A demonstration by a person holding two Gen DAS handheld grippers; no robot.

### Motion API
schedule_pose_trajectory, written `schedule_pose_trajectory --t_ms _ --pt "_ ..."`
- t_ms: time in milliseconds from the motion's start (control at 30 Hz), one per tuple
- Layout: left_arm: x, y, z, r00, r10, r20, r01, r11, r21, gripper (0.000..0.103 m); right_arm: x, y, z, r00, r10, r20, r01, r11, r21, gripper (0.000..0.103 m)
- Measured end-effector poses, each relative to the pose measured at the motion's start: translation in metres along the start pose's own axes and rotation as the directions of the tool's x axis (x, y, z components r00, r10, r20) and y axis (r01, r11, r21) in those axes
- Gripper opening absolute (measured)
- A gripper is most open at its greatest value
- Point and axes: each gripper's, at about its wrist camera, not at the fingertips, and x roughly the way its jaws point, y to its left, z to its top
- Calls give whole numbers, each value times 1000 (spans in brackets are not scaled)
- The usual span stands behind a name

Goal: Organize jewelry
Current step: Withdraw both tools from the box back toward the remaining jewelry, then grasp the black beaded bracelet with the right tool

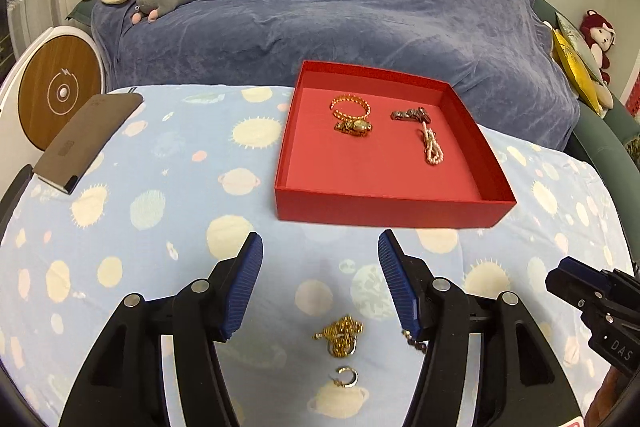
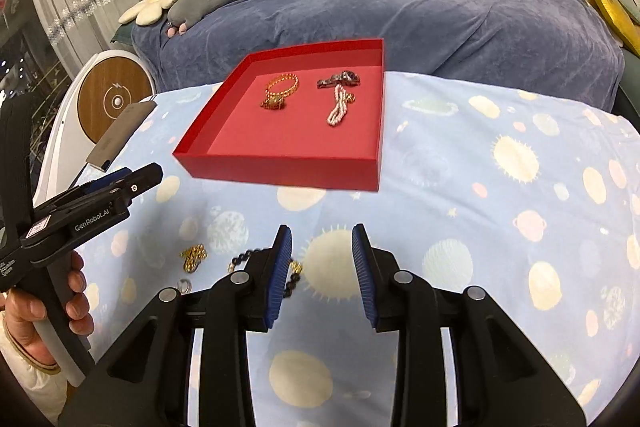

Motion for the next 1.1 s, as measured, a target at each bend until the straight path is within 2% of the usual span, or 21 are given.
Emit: schedule_pose_trajectory --t_ms 233,467,600,833,1000,1100 --pt "-3 12 -34 999 -14 -37 11 997 -71 58 3 10 -42 998 48 -42 -47 999 25 31" --pt "3 24 -53 999 5 -53 -7 1000 -30 58 20 36 -55 995 55 -88 -61 996 -61 31" --pt "4 35 -55 998 1 -56 -3 1000 -30 58 26 40 -54 996 48 -81 -54 996 -77 31" --pt "6 39 -54 998 -8 -60 6 999 -45 58 40 26 -35 999 7 -50 -9 999 -35 29" --pt "10 36 -54 998 -16 -62 14 999 -32 58 57 22 -28 998 -20 -55 17 999 -46 23" --pt "13 37 -56 997 -25 -73 23 999 -31 58 64 21 -28 998 -27 -58 24 999 -45 23"
